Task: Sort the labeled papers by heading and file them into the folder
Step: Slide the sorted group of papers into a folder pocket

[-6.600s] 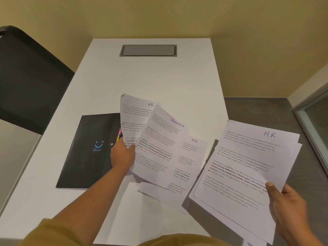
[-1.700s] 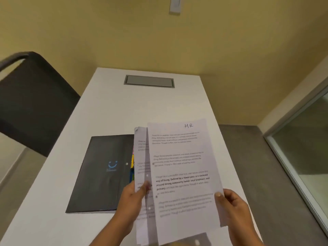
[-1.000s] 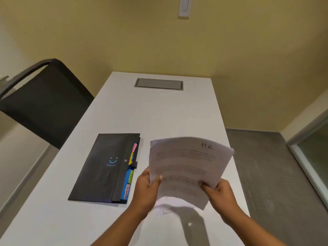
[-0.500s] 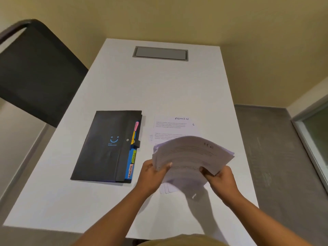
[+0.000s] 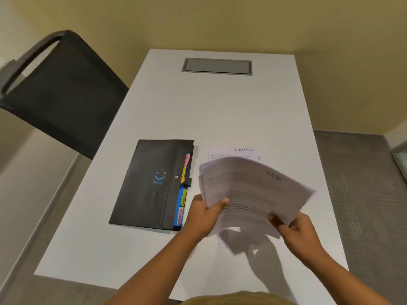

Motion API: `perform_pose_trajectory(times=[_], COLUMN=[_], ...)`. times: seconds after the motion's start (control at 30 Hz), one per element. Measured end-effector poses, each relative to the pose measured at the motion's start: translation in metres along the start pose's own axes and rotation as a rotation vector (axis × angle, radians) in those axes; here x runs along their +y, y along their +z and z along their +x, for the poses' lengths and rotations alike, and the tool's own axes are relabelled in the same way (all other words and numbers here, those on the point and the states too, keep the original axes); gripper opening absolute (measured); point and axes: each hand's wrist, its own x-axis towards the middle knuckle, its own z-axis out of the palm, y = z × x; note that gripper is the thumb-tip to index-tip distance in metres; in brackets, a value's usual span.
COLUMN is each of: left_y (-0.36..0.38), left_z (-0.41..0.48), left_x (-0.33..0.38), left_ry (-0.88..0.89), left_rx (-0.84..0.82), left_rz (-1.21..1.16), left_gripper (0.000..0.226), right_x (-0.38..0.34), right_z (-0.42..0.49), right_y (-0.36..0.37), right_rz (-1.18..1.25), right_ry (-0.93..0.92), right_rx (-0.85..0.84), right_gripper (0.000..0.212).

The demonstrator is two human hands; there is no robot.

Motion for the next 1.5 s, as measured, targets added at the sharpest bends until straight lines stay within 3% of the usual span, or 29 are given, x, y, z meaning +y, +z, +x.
perform_pose_trajectory(times=[0.13,0.27,0.33,0.4,0.5,0.57,0.67,0.73,0.87,1.0,1.07,1.2,1.5], left_y=[-0.019,-0.04,-0.052,-0.066,-0.081,-0.085,-0.092,-0.097,-0.112,-0.13,-0.13,-0.122,-0.111], left_z=[0.008,0.015,0.02,0.025,0.024,0.021,0.018,0.014,0.007,0.006,0.005,0.006,0.004], left_x=[0.011,0.016,0.004,-0.017,-0.044,-0.047,-0.037,-0.028,-0.017,-0.019,-0.015,-0.004,0.003], left_ry=[-0.062,-0.021,-0.039,-0.143,-0.301,-0.385,-0.393,-0.348,-0.297,-0.224,-0.211,-0.248,-0.25], left_rx=[-0.052,-0.171,-0.008,0.17,0.18,0.154,0.078,0.021,0.045,0.01,-0.039,0.011,-0.072], left_rz=[-0.031,0.101,0.317,0.732,1.226,1.305,1.348,1.423,1.507,1.479,1.569,1.588,1.623], left_gripper=[0.043,0.057,0.082,0.094,0.102,0.095,0.048,0.031,0.046,0.094,0.085,0.037,0.035], right_x=[-0.003,0.002,0.005,0.01,0.014,0.013,0.009,0.006,-0.001,-0.005,-0.005,-0.005,-0.005], right_z=[-0.002,0.005,0.008,0.007,0.005,0.003,0.003,0.003,0.001,0.0,-0.001,-0.002,-0.005], right_y=[-0.004,-0.002,-0.001,0.0,-0.002,-0.001,-0.001,-0.002,-0.003,-0.003,-0.001,0.002,0.0], right_rz=[-0.158,-0.286,-0.308,-0.324,-0.283,-0.241,-0.189,-0.163,-0.1,-0.078,-0.079,-0.089,-0.022], right_ry=[-0.022,0.03,0.064,0.094,0.16,0.193,0.214,0.217,0.207,0.195,0.196,0.197,0.21], right_rx=[-0.086,-0.063,-0.054,-0.036,0.001,0.0,0.024,0.042,0.072,0.065,0.059,0.053,0.065], right_gripper=[0.019,0.023,0.023,0.023,0.018,0.015,0.013,0.013,0.014,0.015,0.015,0.015,0.014])
